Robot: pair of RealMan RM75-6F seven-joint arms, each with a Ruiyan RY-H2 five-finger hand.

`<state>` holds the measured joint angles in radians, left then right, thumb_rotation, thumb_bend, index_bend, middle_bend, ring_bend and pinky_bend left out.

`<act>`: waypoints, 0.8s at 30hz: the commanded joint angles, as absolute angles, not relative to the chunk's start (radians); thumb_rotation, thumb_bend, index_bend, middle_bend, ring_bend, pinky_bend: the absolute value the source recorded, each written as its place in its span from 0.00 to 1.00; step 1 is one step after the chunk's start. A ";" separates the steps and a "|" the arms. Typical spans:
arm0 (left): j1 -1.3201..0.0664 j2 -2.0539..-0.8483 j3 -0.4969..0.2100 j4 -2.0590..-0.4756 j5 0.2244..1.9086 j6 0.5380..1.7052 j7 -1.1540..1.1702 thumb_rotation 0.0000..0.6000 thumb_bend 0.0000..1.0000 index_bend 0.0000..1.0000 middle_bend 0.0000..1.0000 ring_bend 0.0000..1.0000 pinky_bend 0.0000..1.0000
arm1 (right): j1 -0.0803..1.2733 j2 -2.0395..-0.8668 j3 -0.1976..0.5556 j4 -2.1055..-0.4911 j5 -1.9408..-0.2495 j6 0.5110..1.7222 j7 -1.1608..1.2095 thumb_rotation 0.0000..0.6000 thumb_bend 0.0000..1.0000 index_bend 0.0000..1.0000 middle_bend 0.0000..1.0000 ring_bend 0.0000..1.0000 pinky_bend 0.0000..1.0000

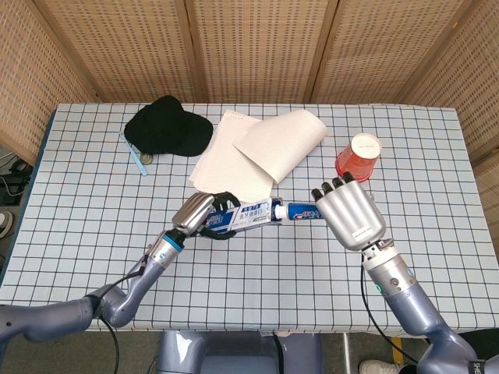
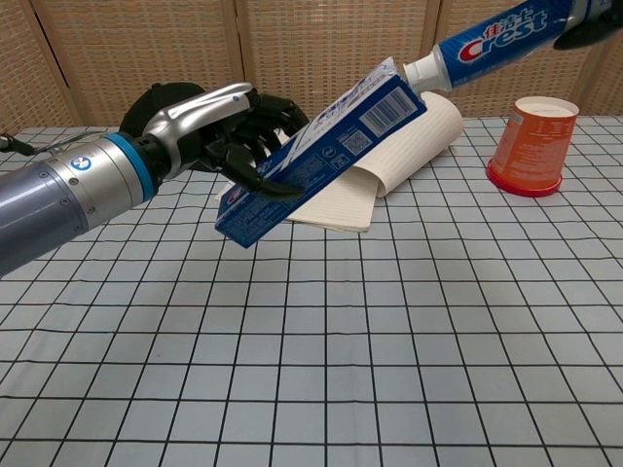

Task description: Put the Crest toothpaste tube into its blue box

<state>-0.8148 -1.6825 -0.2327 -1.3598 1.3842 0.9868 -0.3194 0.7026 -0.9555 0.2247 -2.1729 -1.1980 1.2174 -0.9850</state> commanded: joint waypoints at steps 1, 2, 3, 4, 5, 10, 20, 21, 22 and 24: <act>-0.820 -1.683 -0.235 -1.368 1.381 0.984 -0.308 1.00 0.26 0.54 0.41 0.47 0.48 | 0.708 -0.961 0.217 -2.169 -1.202 1.216 -1.005 1.00 0.49 0.75 0.69 0.63 0.58; -0.822 -1.682 -0.236 -1.371 1.380 0.984 -0.304 1.00 0.26 0.54 0.41 0.47 0.48 | 0.710 -0.963 0.213 -2.169 -1.202 1.215 -1.013 1.00 0.49 0.75 0.69 0.63 0.58; -0.823 -1.683 -0.238 -1.373 1.378 0.985 -0.300 1.00 0.26 0.54 0.41 0.47 0.48 | 0.711 -0.964 0.209 -2.169 -1.203 1.214 -1.022 1.00 0.49 0.75 0.69 0.63 0.58; -0.824 -1.683 -0.240 -1.374 1.375 0.984 -0.297 1.00 0.26 0.54 0.41 0.47 0.48 | 0.713 -0.966 0.208 -2.170 -1.203 1.215 -1.026 1.00 0.49 0.75 0.69 0.63 0.58; -0.825 -1.684 -0.241 -1.376 1.371 0.983 -0.294 1.00 0.26 0.54 0.41 0.47 0.48 | 0.714 -0.968 0.206 -2.171 -1.203 1.215 -1.032 1.00 0.49 0.75 0.69 0.63 0.58; -0.829 -1.686 -0.246 -1.385 1.361 0.982 -0.289 1.00 0.26 0.54 0.41 0.47 0.48 | 0.725 -0.978 0.191 -2.174 -1.209 1.206 -1.070 1.00 0.49 0.75 0.69 0.63 0.58; -0.834 -1.724 -0.251 -1.400 1.353 0.994 -0.301 1.00 0.25 0.54 0.41 0.47 0.48 | 0.768 -1.015 0.179 -2.195 -1.231 1.199 -1.193 1.00 0.49 0.74 0.68 0.63 0.58; -0.833 -1.730 -0.253 -1.401 1.350 0.995 -0.308 1.00 0.25 0.54 0.41 0.47 0.48 | 0.771 -1.018 0.178 -2.198 -1.237 1.202 -1.205 1.00 0.47 0.72 0.67 0.63 0.58; -0.833 -1.736 -0.255 -1.403 1.347 0.996 -0.317 1.00 0.25 0.54 0.41 0.47 0.48 | 0.773 -1.019 0.177 -2.201 -1.246 1.203 -1.215 1.00 0.44 0.67 0.63 0.61 0.58; -0.834 -1.746 -0.260 -1.402 1.343 0.998 -0.329 1.00 0.25 0.54 0.41 0.47 0.48 | 0.775 -1.019 0.174 -2.204 -1.261 1.208 -1.235 1.00 0.33 0.48 0.49 0.52 0.57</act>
